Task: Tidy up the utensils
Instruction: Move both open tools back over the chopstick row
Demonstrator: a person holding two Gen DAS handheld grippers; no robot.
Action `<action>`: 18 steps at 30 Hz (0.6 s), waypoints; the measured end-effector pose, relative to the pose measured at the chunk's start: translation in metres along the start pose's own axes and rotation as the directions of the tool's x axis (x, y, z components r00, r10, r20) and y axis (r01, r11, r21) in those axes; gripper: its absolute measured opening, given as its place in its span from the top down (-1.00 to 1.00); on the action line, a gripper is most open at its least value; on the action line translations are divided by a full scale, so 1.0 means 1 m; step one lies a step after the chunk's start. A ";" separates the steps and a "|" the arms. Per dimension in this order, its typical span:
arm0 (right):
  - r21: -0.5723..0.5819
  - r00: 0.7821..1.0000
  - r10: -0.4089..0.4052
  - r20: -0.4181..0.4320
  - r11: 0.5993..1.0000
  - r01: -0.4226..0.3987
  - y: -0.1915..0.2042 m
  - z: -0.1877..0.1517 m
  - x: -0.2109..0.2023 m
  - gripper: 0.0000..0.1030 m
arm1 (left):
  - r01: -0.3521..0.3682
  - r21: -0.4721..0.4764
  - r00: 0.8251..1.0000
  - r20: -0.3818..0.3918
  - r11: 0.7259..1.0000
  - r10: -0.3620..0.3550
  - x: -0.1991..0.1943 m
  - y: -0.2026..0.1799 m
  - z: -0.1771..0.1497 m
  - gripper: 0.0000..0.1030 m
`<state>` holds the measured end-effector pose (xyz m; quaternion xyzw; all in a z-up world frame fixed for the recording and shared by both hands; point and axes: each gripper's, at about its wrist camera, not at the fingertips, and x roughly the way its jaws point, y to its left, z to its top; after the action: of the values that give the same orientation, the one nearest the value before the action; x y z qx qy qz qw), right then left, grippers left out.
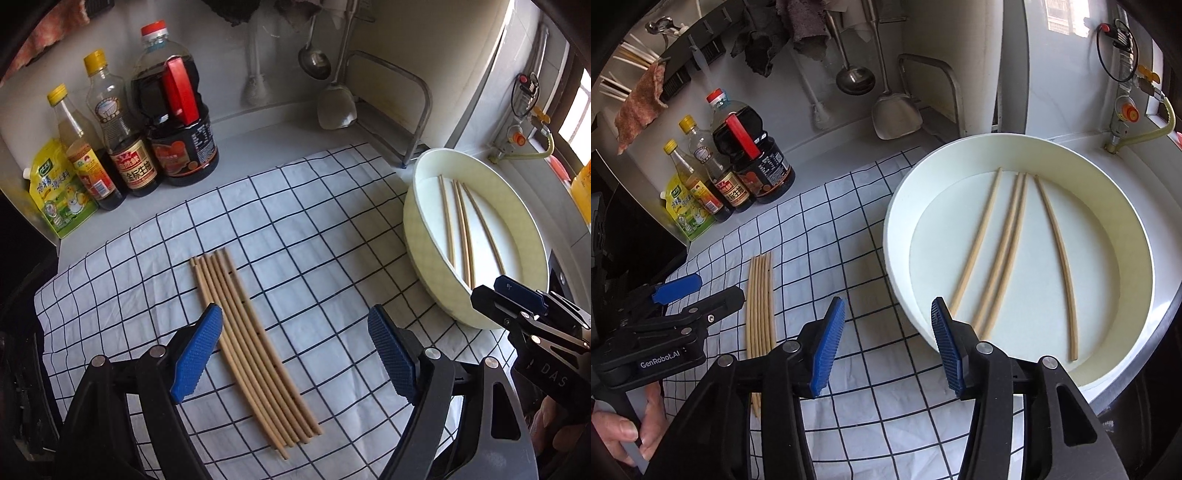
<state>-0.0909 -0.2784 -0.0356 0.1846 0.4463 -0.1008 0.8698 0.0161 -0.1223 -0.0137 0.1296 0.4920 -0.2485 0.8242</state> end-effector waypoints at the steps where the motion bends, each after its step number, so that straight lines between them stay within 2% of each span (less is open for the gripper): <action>1: -0.006 1.000 0.001 -0.004 1.000 -0.001 0.004 -0.001 0.002 0.09 | -0.004 -0.008 1.000 0.002 1.000 0.004 0.000 0.005 -0.001 -0.54; 14: -0.091 0.997 0.026 -0.076 0.995 -0.032 0.051 -0.016 0.036 0.07 | -0.050 -0.112 0.998 -0.032 0.992 0.046 0.016 0.067 -0.028 -0.54; 18: -0.099 0.994 0.026 -0.102 0.994 -0.036 0.057 -0.021 0.049 -0.03 | -0.057 -0.127 0.998 -0.043 0.990 0.052 0.020 0.077 -0.035 -0.54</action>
<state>-0.0584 -0.2181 -0.0740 0.1522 0.4910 -0.0552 0.8560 0.0393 -0.0476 -0.0507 0.0947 0.5195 -0.1912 0.8274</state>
